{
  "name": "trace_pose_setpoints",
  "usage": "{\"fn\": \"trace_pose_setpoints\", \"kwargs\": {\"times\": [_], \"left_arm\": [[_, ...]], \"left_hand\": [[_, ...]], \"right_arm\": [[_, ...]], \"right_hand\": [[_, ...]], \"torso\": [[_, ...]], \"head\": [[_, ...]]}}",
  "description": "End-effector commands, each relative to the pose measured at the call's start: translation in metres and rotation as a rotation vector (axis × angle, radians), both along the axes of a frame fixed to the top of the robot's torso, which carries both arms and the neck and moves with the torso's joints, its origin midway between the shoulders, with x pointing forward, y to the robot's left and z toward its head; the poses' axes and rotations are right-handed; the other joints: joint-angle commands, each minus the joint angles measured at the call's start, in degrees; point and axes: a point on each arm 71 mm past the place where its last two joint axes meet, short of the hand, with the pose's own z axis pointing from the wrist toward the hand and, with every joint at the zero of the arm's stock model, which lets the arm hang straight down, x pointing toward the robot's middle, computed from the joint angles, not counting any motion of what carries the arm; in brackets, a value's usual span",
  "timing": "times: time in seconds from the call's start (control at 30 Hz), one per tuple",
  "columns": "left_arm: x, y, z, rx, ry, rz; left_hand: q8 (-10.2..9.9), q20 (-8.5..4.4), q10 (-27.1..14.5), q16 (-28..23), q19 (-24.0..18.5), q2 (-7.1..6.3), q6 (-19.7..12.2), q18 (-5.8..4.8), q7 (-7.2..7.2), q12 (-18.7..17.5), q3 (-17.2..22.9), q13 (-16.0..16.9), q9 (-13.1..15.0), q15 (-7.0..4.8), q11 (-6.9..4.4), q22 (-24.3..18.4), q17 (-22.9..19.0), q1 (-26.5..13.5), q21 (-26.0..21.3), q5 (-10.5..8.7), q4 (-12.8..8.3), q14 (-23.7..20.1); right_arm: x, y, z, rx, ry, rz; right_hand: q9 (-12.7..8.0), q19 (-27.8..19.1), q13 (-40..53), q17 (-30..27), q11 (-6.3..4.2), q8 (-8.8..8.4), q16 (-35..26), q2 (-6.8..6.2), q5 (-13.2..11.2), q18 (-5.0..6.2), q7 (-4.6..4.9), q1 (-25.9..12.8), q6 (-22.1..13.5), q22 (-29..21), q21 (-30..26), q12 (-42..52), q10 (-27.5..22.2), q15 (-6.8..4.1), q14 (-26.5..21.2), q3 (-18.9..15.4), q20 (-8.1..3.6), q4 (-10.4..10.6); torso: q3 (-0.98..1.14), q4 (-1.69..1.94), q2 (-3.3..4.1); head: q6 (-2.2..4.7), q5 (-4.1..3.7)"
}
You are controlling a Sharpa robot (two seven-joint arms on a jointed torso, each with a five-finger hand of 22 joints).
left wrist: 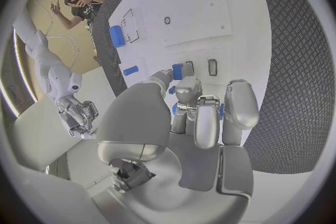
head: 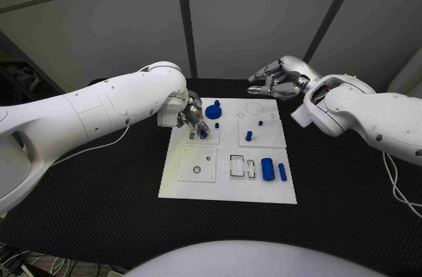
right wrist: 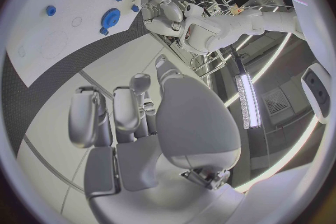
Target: Assemble the parts on the task board
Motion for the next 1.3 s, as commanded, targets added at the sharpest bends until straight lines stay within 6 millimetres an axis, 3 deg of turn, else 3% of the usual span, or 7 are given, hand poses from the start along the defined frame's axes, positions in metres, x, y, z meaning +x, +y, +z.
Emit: {"fn": "trace_pose_setpoints", "kwargs": {"times": [0.03,1.3], "left_arm": [[0.001,0.0001,0.0,0.038,-0.011,-0.014],[0.0019,-0.0012,-0.006,0.078,0.0,-0.038]], "left_hand": [[0.22,0.05,3.39,0.23,0.13,-0.28,-0.1,1.03,-0.17,0.39,15.06,1.32,0.14,-0.23,-0.17,0.1,8.97,-0.52,0.3,0.36,-15.15,4.79],[0.34,0.0,3.48,0.28,0.18,-0.64,0.03,1.02,-0.2,0.57,15.48,1.39,0.49,-0.27,-0.21,0.19,9.05,-0.69,0.34,0.74,-15.76,4.82]], "right_arm": [[-0.0001,0.0012,0.0017,0.003,-0.008,0.007],[-0.0003,0.0025,0.0015,0.003,-0.006,0.016]], "right_hand": [[-0.06,0.3,0.02,0.07,-0.17,-0.37,-0.15,-0.09,0.34,0.18,0.01,-0.53,0.39,2.23,-0.09,0.23,0.31,0.09,0.86,0.1,0.02,0.35],[-0.06,0.35,0.02,0.09,-0.17,-0.36,-0.18,-0.11,0.37,0.17,0.0,-0.51,0.41,2.29,-0.06,0.29,0.32,0.08,0.89,0.09,0.01,0.35]], "torso": [[0.0,0.0,0.02],[-0.04,0.03,-0.01]], "head": [[-0.07,0.0],[-0.43,0.18]]}}
